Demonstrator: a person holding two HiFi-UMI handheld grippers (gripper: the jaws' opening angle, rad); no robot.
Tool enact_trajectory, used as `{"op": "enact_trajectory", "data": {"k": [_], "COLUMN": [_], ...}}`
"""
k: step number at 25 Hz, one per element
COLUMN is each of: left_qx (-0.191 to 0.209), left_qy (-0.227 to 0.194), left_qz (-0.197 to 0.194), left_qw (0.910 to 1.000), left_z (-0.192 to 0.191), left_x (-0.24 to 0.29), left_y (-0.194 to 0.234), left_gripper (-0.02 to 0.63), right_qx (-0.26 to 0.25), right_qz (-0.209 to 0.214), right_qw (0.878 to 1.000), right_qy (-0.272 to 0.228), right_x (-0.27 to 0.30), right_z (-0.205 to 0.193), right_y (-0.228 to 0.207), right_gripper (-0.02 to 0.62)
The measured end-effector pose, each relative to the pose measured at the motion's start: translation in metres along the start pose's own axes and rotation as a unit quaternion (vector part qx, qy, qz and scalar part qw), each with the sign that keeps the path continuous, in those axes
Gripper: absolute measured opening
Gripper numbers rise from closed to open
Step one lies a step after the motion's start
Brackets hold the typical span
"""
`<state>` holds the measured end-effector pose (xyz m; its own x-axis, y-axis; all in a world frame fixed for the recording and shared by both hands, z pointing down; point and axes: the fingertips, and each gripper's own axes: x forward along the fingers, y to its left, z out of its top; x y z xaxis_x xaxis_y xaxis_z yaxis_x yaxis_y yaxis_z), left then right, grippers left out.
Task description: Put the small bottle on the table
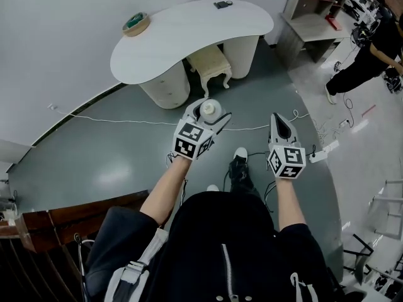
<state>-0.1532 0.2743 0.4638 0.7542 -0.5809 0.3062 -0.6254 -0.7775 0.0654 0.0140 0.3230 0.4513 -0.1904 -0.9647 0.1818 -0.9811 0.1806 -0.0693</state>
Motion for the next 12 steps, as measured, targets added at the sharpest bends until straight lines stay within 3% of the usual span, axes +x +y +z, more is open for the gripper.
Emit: {"op": "enact_trajectory", "data": {"k": [12], "left_qx": [-0.007], "left_qy": [-0.002], "left_qz": [0.047], "left_qw": [0.9989], "left_z": [0.066], "left_x": [0.138], "left_y": [0.077], "left_gripper": [0.344], "right_qx": [0.002], "right_qz": [0.051], "right_qw": [0.999], "right_qy": [-0.004], "right_x": [0.154], "right_z": [0.047], "right_y": [-0.101], "right_gripper": [0.003]}}
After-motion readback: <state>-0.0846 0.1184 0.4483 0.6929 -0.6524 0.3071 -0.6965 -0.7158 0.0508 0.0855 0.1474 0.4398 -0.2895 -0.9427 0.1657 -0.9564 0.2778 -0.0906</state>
